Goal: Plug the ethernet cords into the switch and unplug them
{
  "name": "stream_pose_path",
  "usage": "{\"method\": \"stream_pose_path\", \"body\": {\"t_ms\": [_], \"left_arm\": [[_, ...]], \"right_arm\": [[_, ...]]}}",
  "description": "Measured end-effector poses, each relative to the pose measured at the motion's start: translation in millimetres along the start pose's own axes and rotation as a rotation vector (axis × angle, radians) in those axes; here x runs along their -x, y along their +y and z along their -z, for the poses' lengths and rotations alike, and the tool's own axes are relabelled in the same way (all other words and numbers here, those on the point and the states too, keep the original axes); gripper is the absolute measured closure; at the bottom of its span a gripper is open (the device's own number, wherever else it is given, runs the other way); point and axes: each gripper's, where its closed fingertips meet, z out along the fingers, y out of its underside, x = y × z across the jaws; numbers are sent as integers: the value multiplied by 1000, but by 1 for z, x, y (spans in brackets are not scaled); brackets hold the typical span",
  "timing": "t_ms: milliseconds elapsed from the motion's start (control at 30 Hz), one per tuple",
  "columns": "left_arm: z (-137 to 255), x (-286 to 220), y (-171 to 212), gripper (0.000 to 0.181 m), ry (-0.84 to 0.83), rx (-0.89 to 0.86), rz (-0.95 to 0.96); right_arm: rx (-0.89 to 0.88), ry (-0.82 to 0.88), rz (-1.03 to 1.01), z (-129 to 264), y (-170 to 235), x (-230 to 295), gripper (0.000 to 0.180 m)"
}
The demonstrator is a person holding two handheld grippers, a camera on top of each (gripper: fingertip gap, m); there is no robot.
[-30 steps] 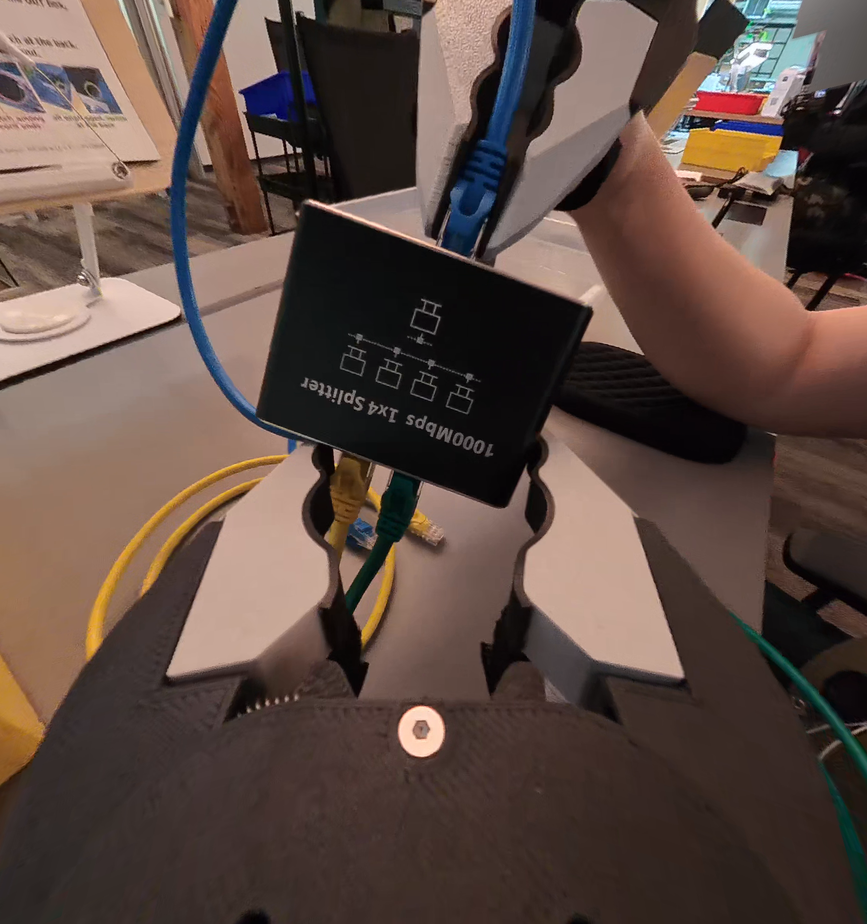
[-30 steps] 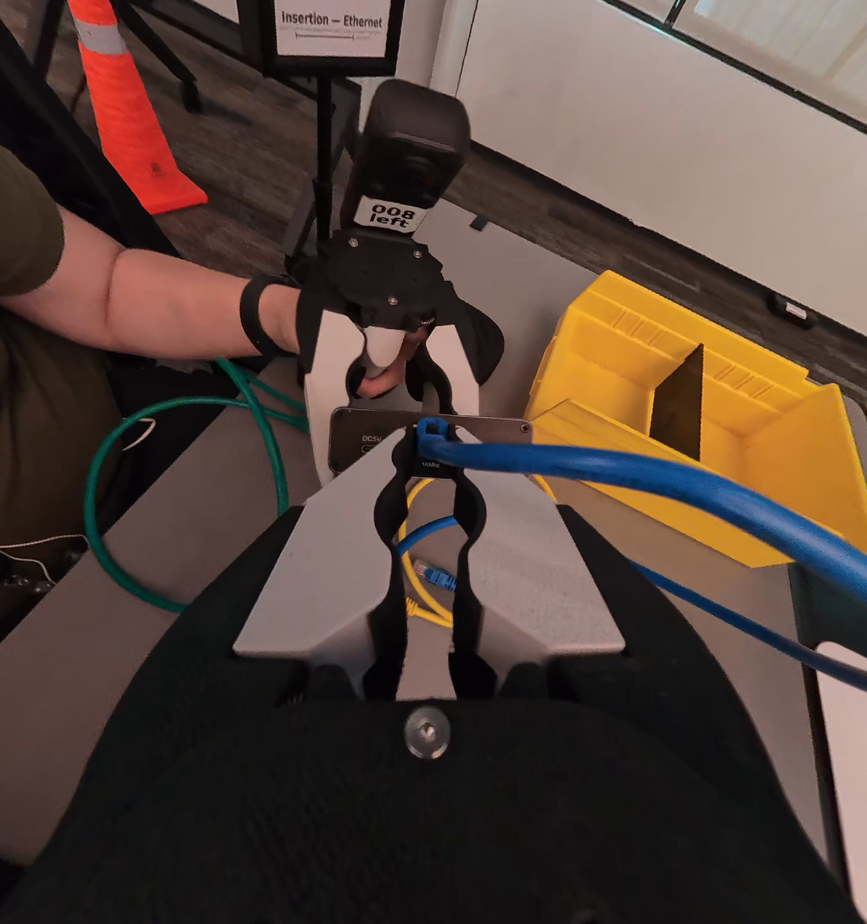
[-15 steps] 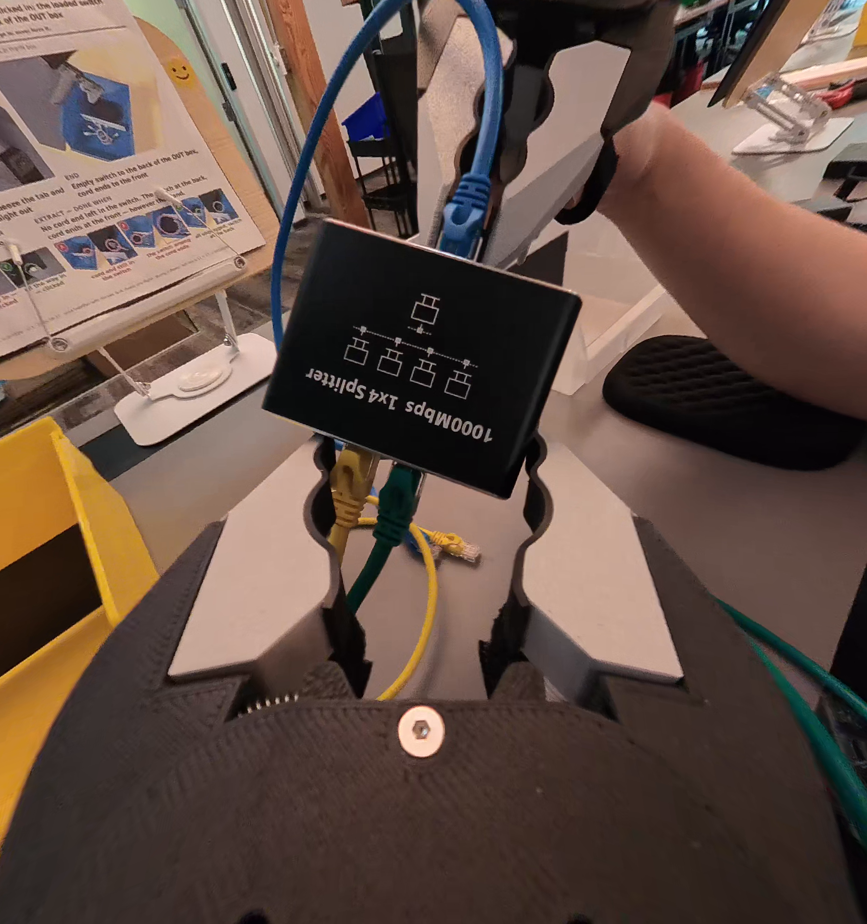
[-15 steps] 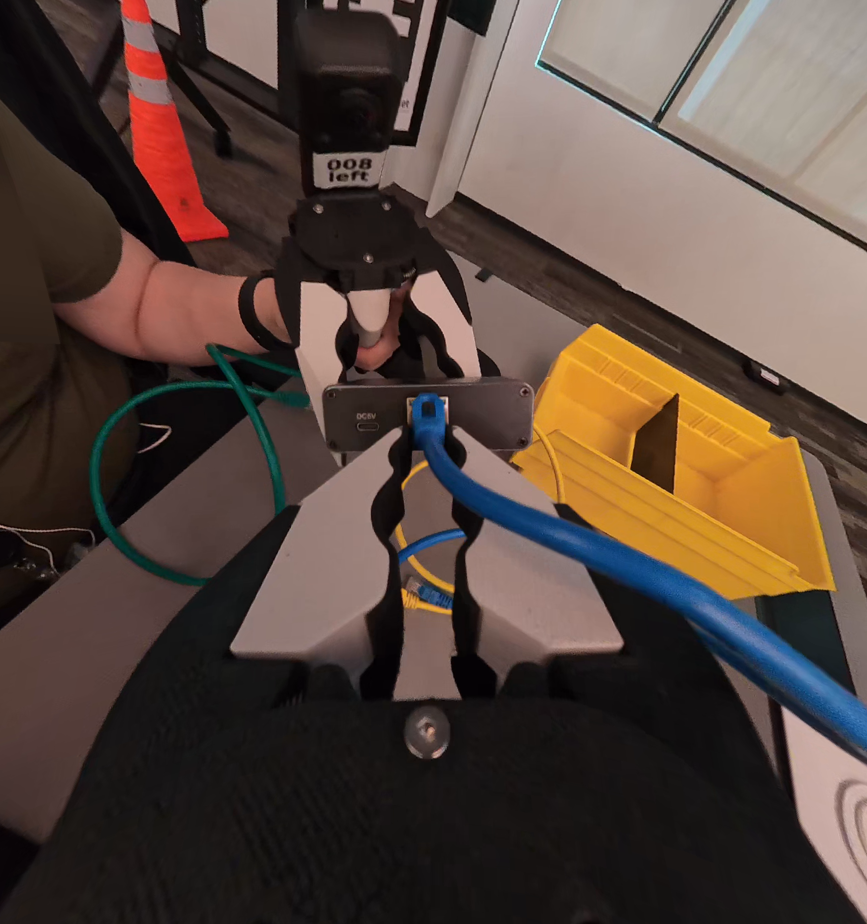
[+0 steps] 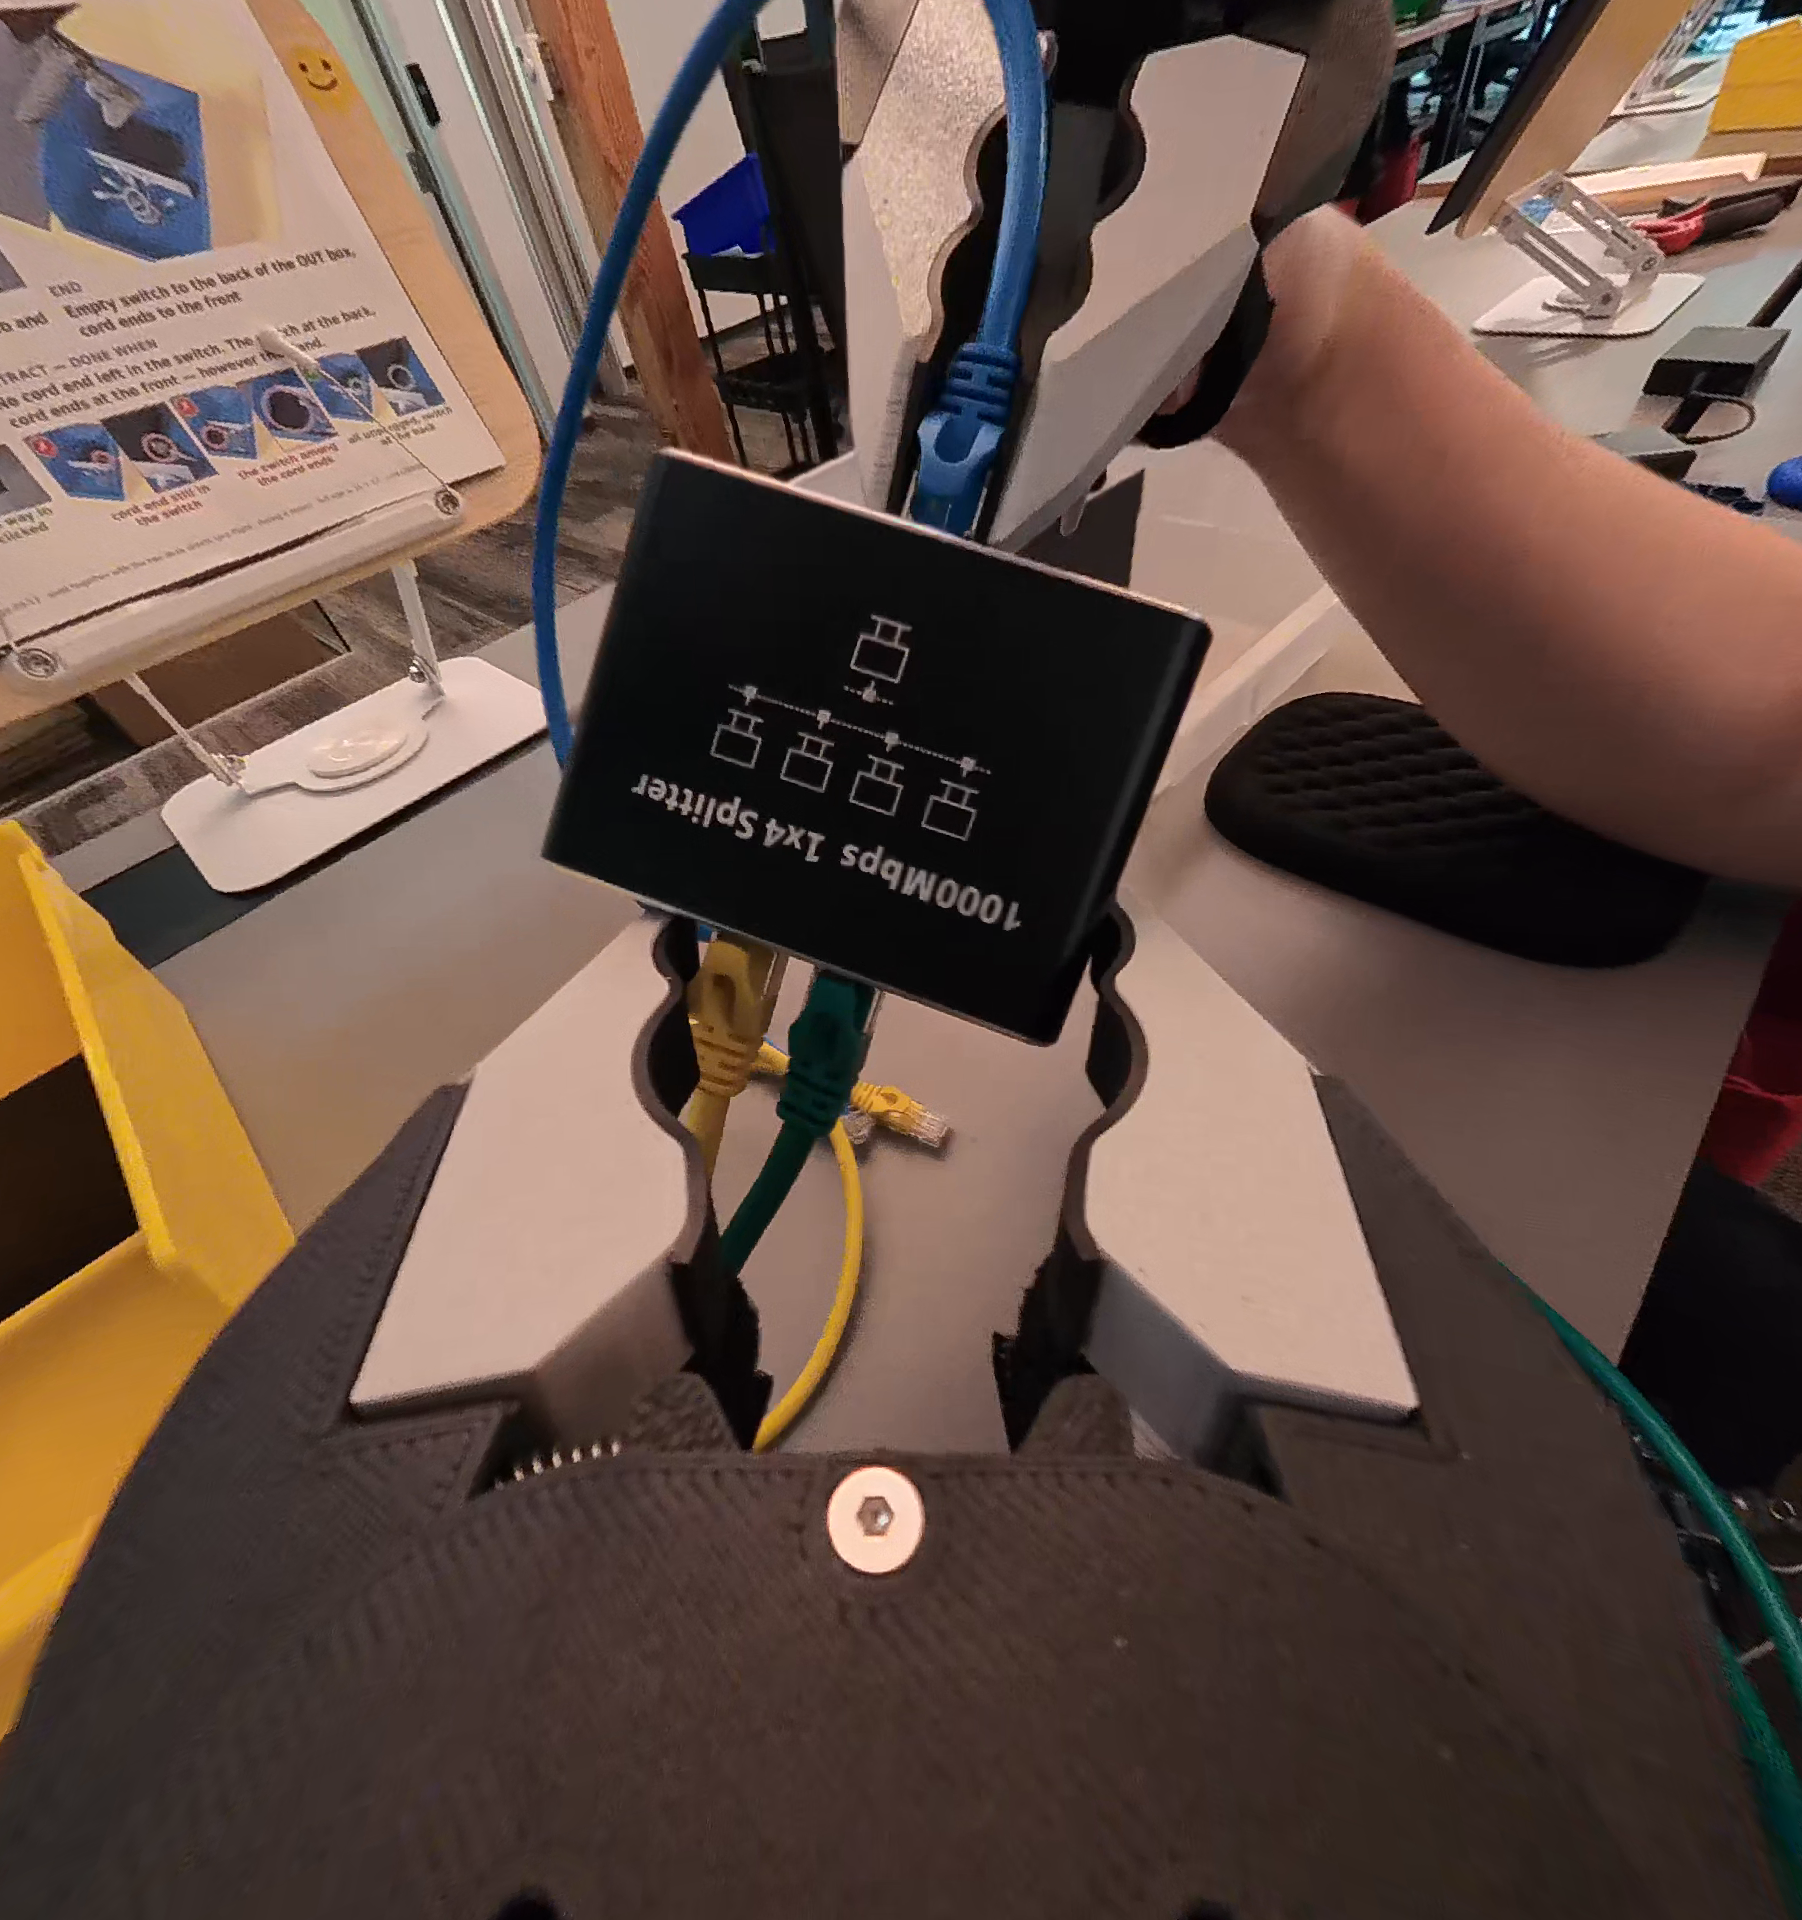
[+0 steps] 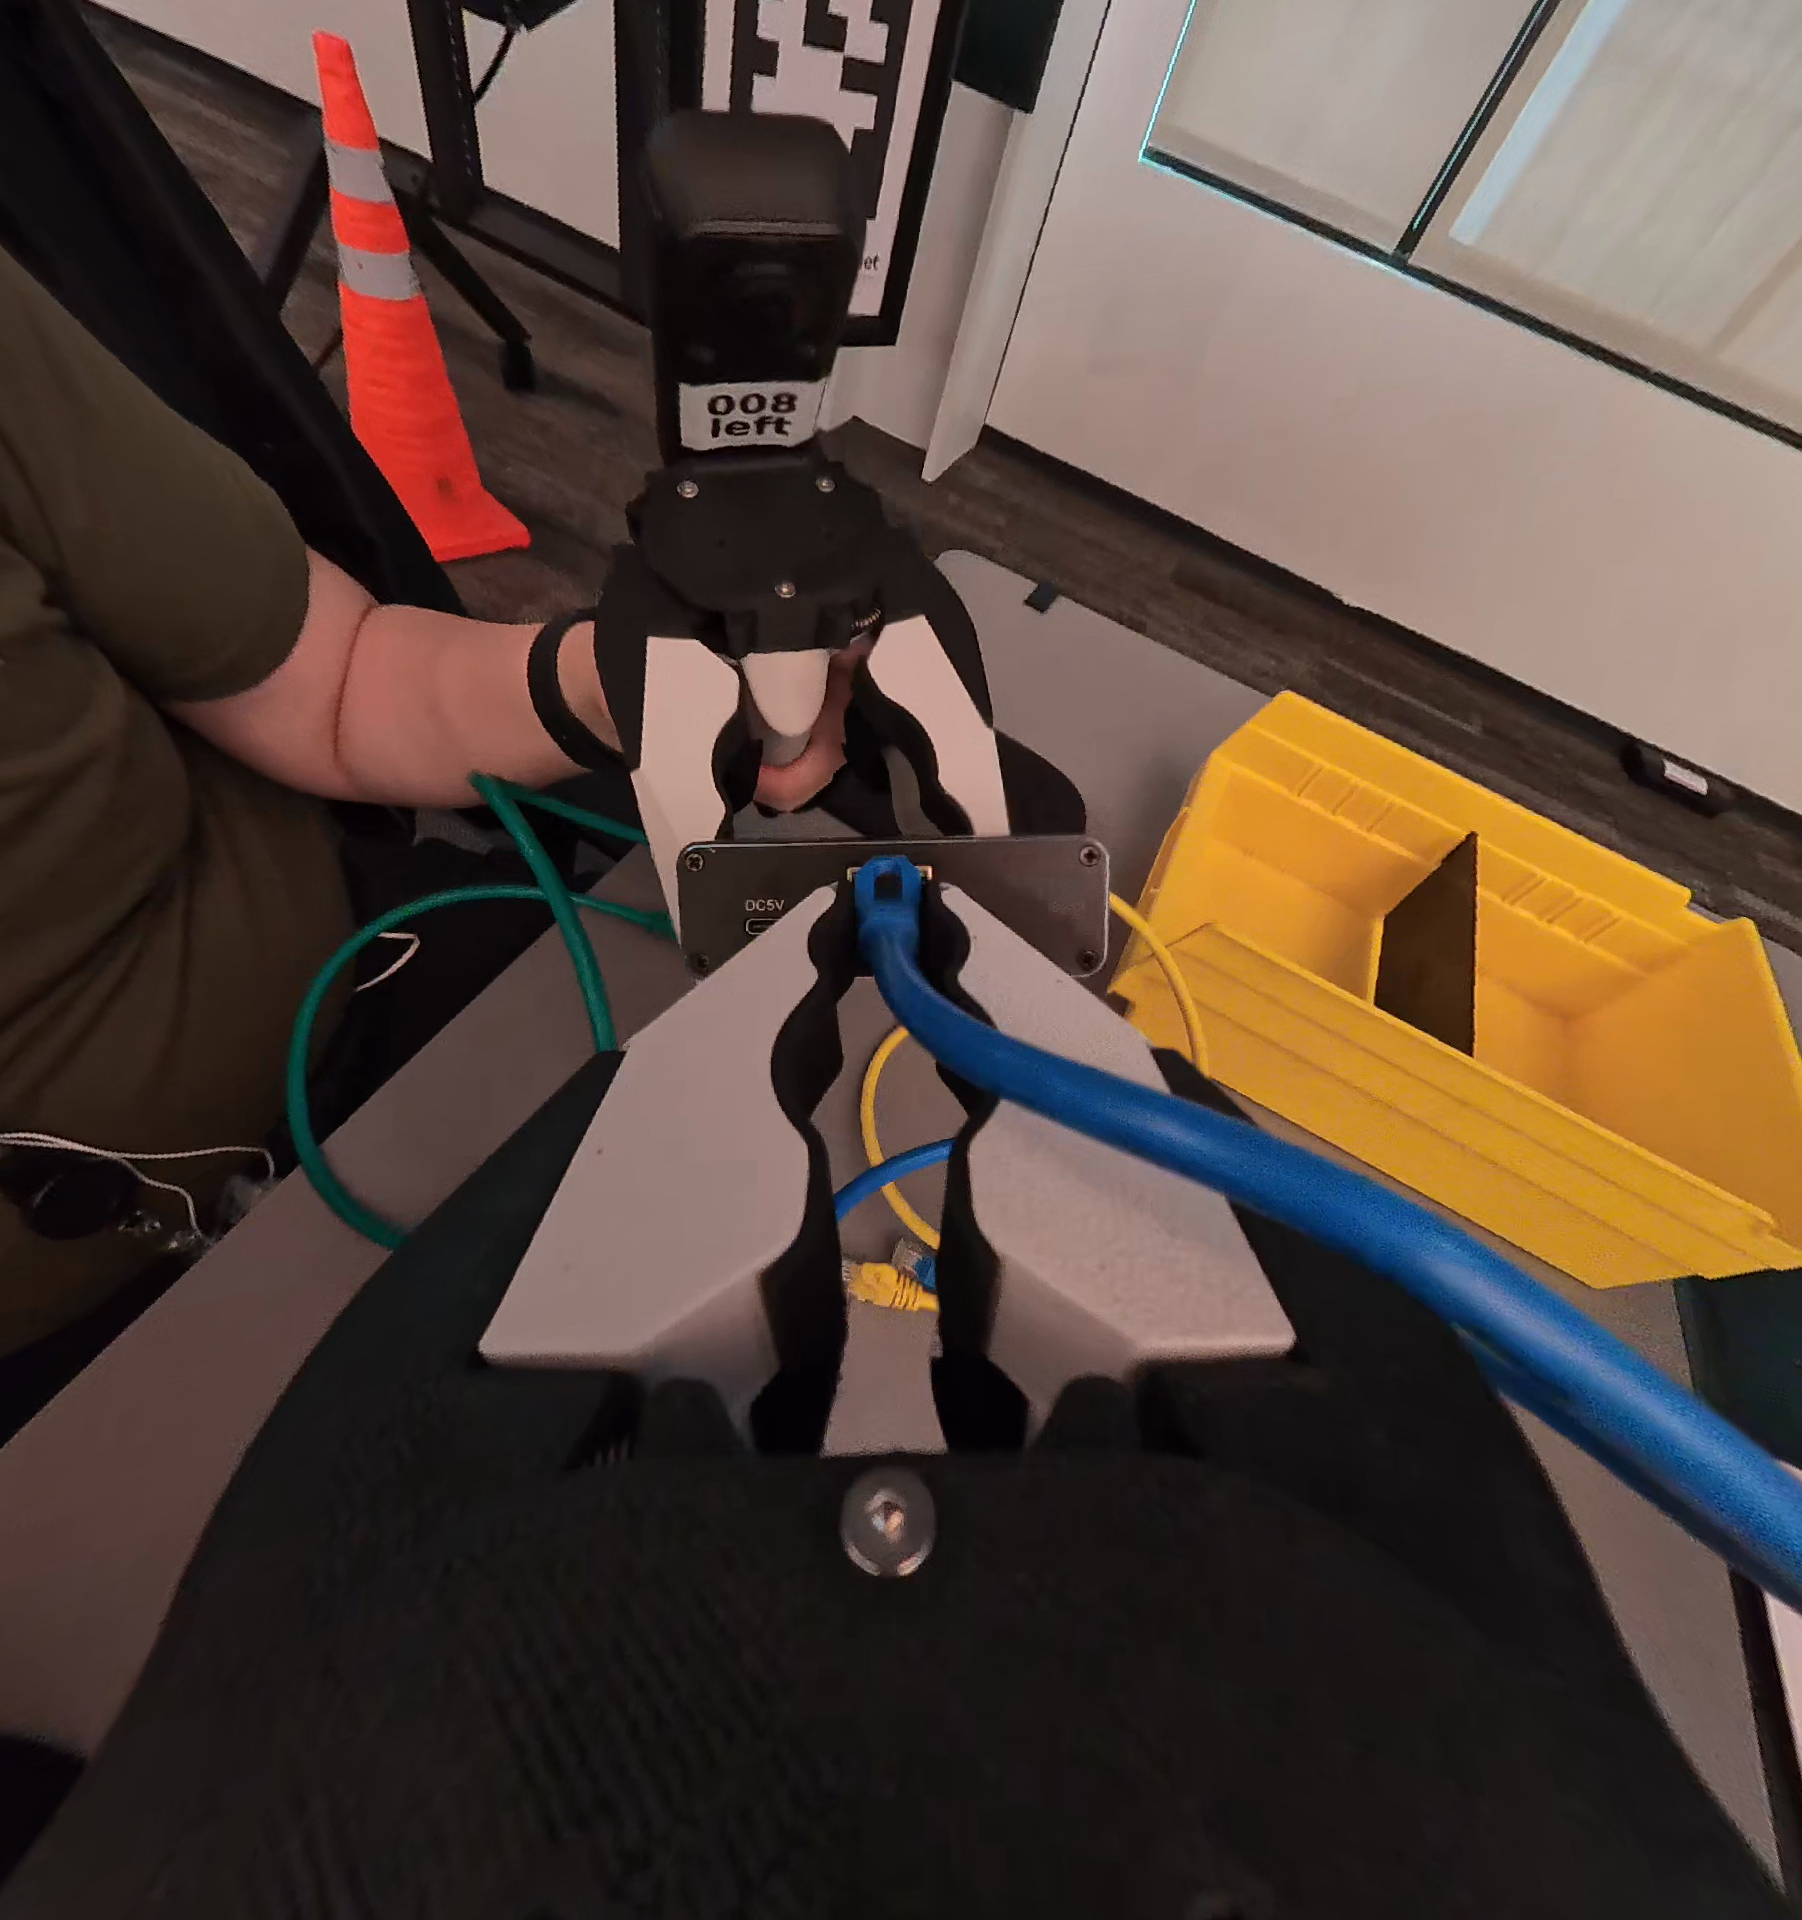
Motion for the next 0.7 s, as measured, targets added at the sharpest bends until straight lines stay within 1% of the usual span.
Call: {"method": "stream_pose_path", "body": {"t_ms": [300, 433, 700], "left_arm": [[-1, 0, -3, 108, -16, -11, 53], [-3, -2, -2, 108, -16, -2, 43], [-6, 0, 6, 107, -35, 61, 31]], "right_arm": [[15, 14, -50, 0, -1, -3, 167], [27, 6, -62, 1, 1, -1, 167], [52, 8, -59, -2, 5, -1, 167]]}}
